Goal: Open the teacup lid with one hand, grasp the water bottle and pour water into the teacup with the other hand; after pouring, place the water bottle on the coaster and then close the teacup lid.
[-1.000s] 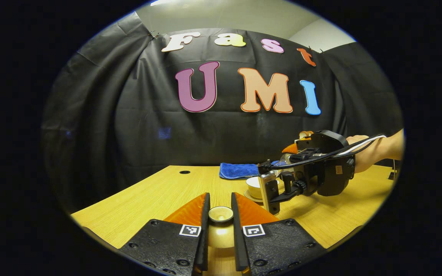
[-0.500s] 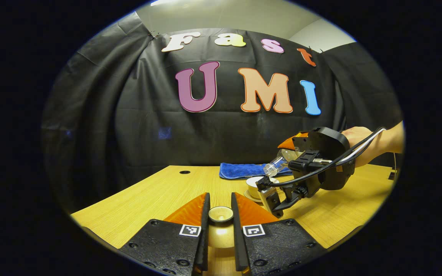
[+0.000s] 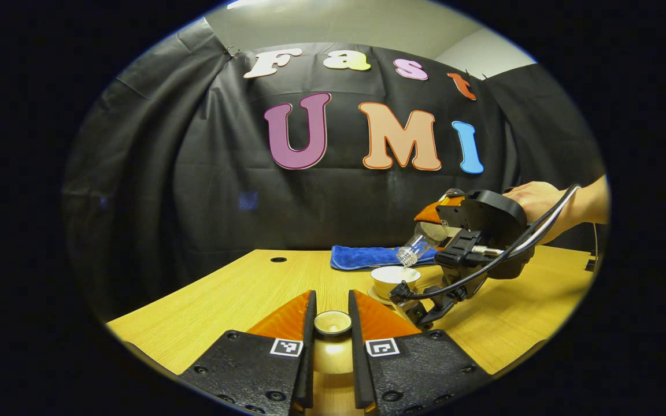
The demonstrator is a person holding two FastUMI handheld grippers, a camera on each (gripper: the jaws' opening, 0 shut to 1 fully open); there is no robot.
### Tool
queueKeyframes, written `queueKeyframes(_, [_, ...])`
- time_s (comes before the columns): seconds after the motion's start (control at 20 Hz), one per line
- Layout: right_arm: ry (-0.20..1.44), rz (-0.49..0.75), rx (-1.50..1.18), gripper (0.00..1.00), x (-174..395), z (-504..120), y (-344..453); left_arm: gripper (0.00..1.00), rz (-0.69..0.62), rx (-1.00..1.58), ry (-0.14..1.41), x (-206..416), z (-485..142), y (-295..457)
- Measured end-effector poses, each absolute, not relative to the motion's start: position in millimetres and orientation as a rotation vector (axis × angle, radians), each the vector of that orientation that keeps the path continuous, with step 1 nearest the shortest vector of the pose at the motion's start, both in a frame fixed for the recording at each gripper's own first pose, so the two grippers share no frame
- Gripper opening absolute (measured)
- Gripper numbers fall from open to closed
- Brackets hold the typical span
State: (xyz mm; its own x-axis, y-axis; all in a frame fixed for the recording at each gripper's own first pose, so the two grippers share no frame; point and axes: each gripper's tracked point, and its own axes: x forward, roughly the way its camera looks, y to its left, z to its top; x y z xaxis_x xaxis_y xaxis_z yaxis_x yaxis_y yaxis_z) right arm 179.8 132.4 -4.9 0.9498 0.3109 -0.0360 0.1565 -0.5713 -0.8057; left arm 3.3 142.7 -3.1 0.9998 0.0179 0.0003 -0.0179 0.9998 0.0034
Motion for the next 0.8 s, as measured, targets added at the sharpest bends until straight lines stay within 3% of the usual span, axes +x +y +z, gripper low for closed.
queueKeyframes(0.8, [-0.320, 0.236, -2.175, 0.71, 178.2, -8.0, 137.7, 0.25, 0.019, 0.003, 0.001, 2.5, -2.5, 143.0])
